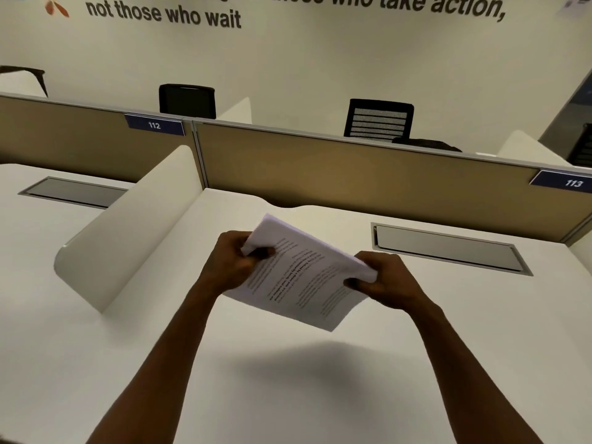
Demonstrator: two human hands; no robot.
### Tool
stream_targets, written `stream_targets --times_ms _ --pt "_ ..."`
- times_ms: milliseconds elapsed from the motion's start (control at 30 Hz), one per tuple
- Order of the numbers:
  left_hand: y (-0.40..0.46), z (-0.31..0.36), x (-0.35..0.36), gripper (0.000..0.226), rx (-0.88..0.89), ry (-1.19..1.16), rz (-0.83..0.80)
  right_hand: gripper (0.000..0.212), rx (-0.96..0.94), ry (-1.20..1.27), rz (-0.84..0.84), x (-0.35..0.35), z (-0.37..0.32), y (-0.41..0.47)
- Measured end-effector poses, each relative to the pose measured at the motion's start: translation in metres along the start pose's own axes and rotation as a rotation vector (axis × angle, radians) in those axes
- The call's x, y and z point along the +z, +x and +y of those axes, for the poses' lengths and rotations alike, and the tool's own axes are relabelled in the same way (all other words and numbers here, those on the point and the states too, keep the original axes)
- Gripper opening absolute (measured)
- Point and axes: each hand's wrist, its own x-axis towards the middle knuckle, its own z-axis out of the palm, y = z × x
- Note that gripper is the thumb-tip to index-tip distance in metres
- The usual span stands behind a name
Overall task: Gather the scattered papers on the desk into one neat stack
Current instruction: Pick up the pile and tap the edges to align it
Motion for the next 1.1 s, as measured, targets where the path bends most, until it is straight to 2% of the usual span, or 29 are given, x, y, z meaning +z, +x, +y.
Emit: stream_targets --times_ms 67,133,200,233,267,367,467,667,800,867,967,1100 --pt "-0.007 -0.015 -0.001 0.019 -0.060 -0.100 0.064 0.036 0.052 0.029 0.143 -0.002 0.017 -0.009" --pt "-0.014 -0.027 -0.003 0.015 -0.109 -0.211 0.109 0.064 0.170 0.200 0.260 0.006 0.031 -0.017" --pt "-0.021 -0.036 -0.002 0.016 -0.154 -0.339 0.126 0.088 0.287 0.616 0.202 0.021 0.035 -0.024" --pt "-0.023 -0.040 0.001 0.018 -0.175 -0.395 0.123 0.091 0.301 0.779 0.149 0.029 0.037 -0.027" --pt "-0.026 -0.044 0.004 0.019 -0.193 -0.438 0.113 0.086 0.293 0.864 0.107 0.037 0.039 -0.028" --pt "-0.032 -0.056 0.014 0.022 -0.237 -0.502 0.071 0.041 0.294 0.943 0.125 0.056 0.035 -0.029" --pt "-0.038 -0.071 0.021 0.024 -0.281 -0.526 0.026 0.025 0.366 0.902 0.229 0.069 0.033 -0.028" --pt "-0.048 -0.098 0.036 0.022 -0.348 -0.535 0.032 0.021 0.426 0.865 0.279 0.096 0.045 -0.038" --pt "-0.062 -0.120 0.056 0.035 -0.397 -0.497 0.046 0.033 0.498 0.848 0.289 0.122 0.056 -0.057" --pt "-0.065 -0.124 0.064 0.037 -0.393 -0.463 0.079 0.031 0.526 0.842 0.316 0.127 0.058 -0.060" --pt "-0.064 -0.123 0.066 0.030 -0.380 -0.444 0.134 0.030 0.523 0.836 0.324 0.125 0.057 -0.055" --pt "-0.061 -0.125 0.063 0.039 -0.362 -0.467 0.145 0.030 0.489 0.851 0.310 0.119 0.056 -0.050"
